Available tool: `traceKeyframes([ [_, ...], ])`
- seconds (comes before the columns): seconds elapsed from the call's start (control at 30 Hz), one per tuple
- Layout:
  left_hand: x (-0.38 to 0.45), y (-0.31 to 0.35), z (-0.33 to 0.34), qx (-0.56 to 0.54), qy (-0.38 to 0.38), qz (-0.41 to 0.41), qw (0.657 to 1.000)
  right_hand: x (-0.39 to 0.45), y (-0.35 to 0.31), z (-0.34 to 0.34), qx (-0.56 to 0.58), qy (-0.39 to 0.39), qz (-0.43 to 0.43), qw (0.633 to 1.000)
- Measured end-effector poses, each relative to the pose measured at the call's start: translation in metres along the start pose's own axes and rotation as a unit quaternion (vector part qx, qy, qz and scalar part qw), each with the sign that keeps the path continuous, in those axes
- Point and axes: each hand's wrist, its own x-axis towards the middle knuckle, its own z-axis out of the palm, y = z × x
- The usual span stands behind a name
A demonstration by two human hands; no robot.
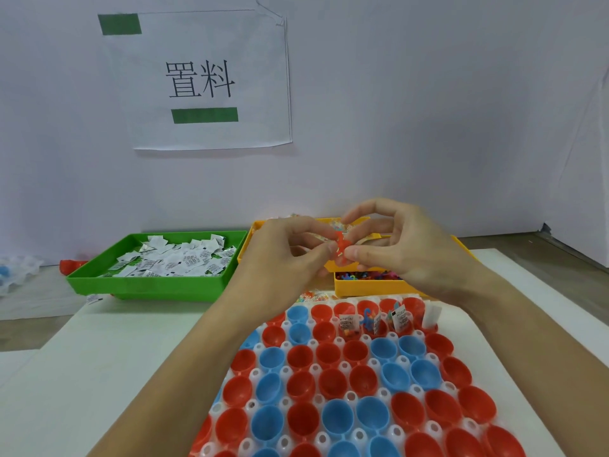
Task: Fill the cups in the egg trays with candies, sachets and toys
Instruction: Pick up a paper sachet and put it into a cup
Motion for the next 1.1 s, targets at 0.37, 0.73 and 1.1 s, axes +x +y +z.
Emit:
traceKeyframes([
  [0.37,0.002,-0.005,-0.002,0.006,-0.01,0.009,1.0,0.003,0.001,0.01,-0.031,-0.014,-0.004,0.999],
  [0.73,0.002,-0.02,-0.008,0.104,-0.105,-0.058,0.987,0.004,0.008,0.002,-0.114,0.029,0.01,0.993],
  [1.1,-0.002,-0.033,0.0,0.144,-0.175,-0.115,0.967,0.003,0.011,-0.003,-0.131,0.033,0.018,0.991],
])
